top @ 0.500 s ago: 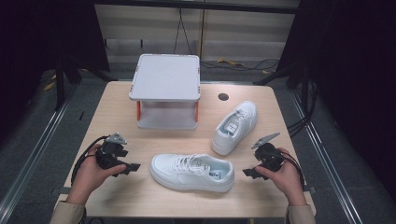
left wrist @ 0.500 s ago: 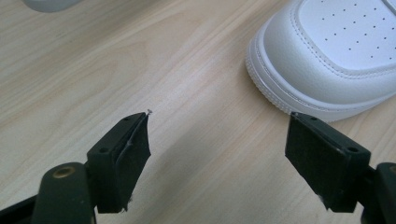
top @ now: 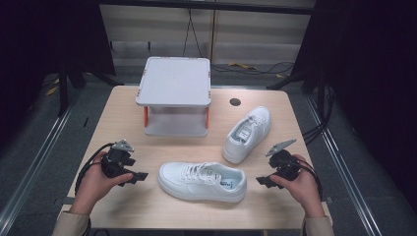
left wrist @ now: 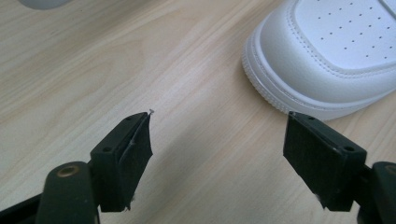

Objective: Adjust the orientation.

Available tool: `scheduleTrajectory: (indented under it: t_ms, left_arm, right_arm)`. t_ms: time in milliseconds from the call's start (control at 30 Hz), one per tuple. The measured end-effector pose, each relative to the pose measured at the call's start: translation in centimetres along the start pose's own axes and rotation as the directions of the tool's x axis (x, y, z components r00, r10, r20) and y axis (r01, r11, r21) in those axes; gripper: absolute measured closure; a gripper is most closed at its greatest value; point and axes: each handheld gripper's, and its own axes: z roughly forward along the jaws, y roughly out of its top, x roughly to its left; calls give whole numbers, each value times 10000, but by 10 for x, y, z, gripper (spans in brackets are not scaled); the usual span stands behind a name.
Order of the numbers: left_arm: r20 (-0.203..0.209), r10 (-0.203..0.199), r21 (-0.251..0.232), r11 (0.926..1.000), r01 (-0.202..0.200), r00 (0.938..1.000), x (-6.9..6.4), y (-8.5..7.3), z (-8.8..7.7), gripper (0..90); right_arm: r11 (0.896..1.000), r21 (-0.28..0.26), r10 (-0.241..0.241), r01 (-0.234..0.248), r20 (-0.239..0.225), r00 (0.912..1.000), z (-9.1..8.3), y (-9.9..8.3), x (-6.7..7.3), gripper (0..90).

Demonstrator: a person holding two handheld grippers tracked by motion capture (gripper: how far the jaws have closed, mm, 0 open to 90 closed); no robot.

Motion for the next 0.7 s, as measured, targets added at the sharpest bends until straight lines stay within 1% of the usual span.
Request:
scheduleTrajectory:
  t_ms: [67, 100, 133, 167, 200, 233, 300, 333, 467, 500, 533, 567, 633, 700]
  left_arm:
    - [5, -27, -19, 10000, 27, 10000, 0, 0, 0, 232]
    - [7, -16, -38, 10000, 16, 10000, 0, 1, -1, 232]
    - [7, -16, -38, 10000, 16, 10000, 0, 1, -1, 232]
    - [33, -24, -93, 10000, 24, 10000, 0, 1, -2, 232]
    - [33, -24, -93, 10000, 24, 10000, 0, 1, -2, 232]
    - [50, -13, -110, 9999, 13, 10000, 0, 1, -3, 233]
    - [77, -42, -162, 9999, 44, 10000, 1, 1, -3, 233]
    - [22, -98, -153, 9998, 99, 9999, 1, 0, -3, 233]
    - [42, -96, -70, 9999, 96, 9999, 1, -1, -2, 233]
    - [67, -71, -33, 10000, 72, 10000, 0, 0, -1, 233]
    - [67, -71, -33, 10000, 72, 10000, 0, 0, -1, 233]
    - [105, -62, -46, 10000, 62, 9999, -1, 0, 0, 233]
    - [112, -32, 0, 10000, 32, 9999, -1, 1, 1, 233]
    - [122, -29, 3, 10000, 29, 9999, -2, 2, 1, 233]
  right_arm:
    - [10000, 2, -75, 75, 1, 10000, -2, 0, 1, 201]
    - [9997, -65, -252, 252, -15, 9997, -7, 1, 3, 207]
    - [9997, -65, -252, 252, -15, 9997, -7, 1, 3, 207]
    - [9992, -210, -347, 348, 24, 9994, -13, 2, 5, 224]
    - [9992, -210, -347, 348, 24, 9994, -13, 2, 5, 224]
    - [9984, -351, -448, 450, 69, 9990, -18, 4, 7, 235]
    - [9980, -392, -492, 495, 77, 9988, -20, 5, 8, 239]
    - [9967, -465, -666, 667, 46, 9978, -23, 8, 10, 254]
    - [9954, -501, -815, 814, 2, 9967, -28, 12, 11, 277]
    - [9953, -371, -897, 894, -67, 9959, -28, 14, 11, 287]
    - [9953, -371, -897, 894, -67, 9959, -28, 14, 11, 287]
    - [9948, -187, -999, 997, -142, 9949, -27, 17, 11, 290]
    - [9942, -145, -1071, 1069, -99, 9942, -28, 18, 11, 297]
    - [9942, -197, -1057, 1053, -180, 9942, -29, 22, 9, 308]
